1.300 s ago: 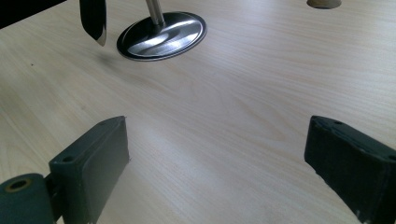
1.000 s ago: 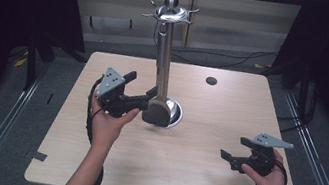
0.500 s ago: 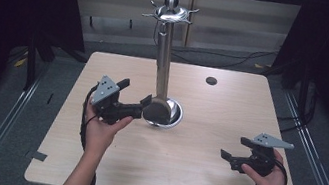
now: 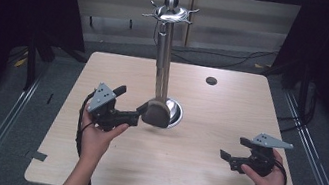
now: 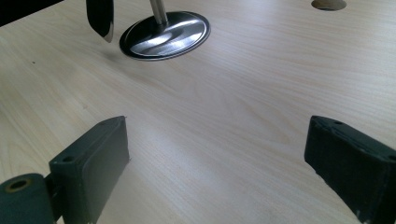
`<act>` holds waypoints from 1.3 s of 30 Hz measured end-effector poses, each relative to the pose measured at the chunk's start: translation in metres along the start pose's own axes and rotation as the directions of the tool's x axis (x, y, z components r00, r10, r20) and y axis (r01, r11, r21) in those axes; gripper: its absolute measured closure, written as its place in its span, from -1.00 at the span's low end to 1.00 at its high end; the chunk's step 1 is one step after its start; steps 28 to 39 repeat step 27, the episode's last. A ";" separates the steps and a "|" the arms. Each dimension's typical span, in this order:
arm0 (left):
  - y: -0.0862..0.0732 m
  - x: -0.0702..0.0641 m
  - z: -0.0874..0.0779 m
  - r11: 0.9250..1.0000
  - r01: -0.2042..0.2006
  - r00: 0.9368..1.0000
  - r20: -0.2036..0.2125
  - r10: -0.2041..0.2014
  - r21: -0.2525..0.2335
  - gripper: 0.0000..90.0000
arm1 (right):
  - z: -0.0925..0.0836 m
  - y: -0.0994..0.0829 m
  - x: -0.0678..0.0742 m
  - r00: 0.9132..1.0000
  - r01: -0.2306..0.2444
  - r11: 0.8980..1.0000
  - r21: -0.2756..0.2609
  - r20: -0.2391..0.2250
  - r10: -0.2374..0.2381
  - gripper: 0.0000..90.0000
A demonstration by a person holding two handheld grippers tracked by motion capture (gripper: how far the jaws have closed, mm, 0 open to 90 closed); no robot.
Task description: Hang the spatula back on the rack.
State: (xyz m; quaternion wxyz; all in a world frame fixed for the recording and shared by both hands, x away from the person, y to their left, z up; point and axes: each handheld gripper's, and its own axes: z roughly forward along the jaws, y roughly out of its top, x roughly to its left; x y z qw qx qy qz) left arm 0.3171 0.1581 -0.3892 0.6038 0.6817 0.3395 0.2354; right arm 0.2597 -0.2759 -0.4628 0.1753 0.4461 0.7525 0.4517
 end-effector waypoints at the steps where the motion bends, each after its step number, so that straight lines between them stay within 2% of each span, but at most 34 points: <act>1: -0.001 0.000 -0.001 1.000 -0.006 1.000 -0.004 0.006 0.015 -0.88 | 0.000 0.000 0.000 1.000 -0.001 1.000 0.000 0.000 0.001 -0.86; 11: -0.011 0.006 -0.004 1.000 -0.008 1.000 -0.003 0.008 0.017 -0.89 | 0.001 0.000 0.001 1.000 0.004 1.000 0.000 -0.003 -0.004 -0.86; 17: -0.019 0.009 -0.007 0.999 -0.019 1.000 -0.009 0.019 0.042 -0.89 | 0.001 -0.002 0.000 1.000 0.006 1.000 0.001 -0.002 -0.006 -0.86; 22: -0.029 0.009 -0.009 0.998 -0.011 1.000 -0.020 0.012 0.066 -0.88 | 0.001 -0.002 0.000 1.000 0.009 1.000 0.004 -0.001 -0.009 -0.86; 39: -0.031 0.010 -0.009 0.998 -0.002 1.000 -0.022 0.003 0.066 -0.87 | 0.001 -0.003 0.001 1.000 0.011 1.000 0.008 -0.002 -0.011 -0.86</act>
